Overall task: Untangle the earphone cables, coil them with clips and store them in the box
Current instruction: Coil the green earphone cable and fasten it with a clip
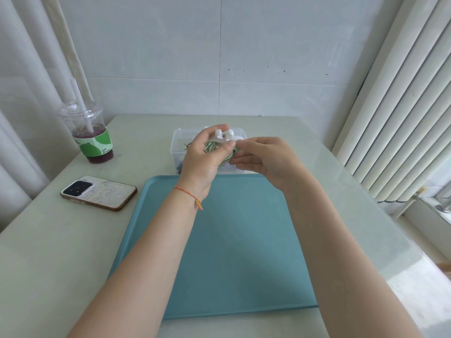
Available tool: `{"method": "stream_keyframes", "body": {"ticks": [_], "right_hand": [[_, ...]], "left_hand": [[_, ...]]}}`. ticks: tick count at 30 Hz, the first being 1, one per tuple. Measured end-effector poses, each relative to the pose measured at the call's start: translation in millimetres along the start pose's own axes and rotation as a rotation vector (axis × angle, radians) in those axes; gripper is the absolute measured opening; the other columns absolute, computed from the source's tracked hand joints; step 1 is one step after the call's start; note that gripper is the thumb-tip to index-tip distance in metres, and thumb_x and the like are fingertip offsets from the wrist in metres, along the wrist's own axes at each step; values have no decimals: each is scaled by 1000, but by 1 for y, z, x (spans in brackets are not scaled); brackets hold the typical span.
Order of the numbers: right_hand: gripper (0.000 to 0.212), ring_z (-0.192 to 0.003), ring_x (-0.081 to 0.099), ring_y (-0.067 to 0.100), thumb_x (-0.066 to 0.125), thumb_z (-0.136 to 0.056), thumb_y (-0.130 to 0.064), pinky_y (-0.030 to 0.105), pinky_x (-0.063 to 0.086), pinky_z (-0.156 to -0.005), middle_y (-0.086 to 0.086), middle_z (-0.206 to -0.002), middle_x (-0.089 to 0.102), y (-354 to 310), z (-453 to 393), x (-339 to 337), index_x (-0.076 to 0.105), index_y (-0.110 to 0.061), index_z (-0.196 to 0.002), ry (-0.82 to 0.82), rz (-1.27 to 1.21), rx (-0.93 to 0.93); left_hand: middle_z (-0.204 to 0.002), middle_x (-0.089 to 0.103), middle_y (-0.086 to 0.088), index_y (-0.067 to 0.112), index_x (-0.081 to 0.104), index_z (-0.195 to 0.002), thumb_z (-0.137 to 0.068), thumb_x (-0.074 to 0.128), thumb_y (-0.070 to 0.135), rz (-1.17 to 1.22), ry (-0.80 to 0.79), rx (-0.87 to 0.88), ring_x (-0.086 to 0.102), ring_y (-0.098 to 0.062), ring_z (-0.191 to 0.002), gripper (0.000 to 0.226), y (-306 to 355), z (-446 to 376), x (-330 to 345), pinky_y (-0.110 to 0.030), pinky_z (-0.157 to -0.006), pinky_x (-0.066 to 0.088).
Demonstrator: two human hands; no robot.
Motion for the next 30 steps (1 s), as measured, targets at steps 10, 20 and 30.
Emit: {"method": "stream_keyframes", "body": {"ticks": [10,20,30], "right_hand": [[26,-68,61,20,74,-85,-25,31,57,-65,7,-81,66,-3,-1,-10,60,-5,-95,43,195,1],[23,-80,67,18,67,-90,-21,34,59,-80,15,-91,71,-2,-1,-12,70,0,-98,-65,344,-12],[33,-75,62,20,66,-90,-21,29,57,-74,18,-94,65,0,-3,-12,68,9,-104,-127,293,108]], "left_hand": [[-135,49,-25,24,56,-121,-76,73,-4,39,-53,-49,70,-30,-90,56,-6,-2,-2,-39,-87,56],[-133,48,-18,30,50,-121,-67,75,15,-185,-129,-19,65,-21,-92,61,-12,-1,2,-37,-95,53],[-115,50,-11,33,50,-121,-73,76,4,-222,-163,5,59,-12,-87,62,-5,-3,0,-21,-75,51]]}}
Point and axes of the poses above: each hand's wrist, its own z-axis away from the middle knuckle, its own x-axis out of the palm, y = z × x, the point moved 5 cm from there along -z, towards the middle knuckle
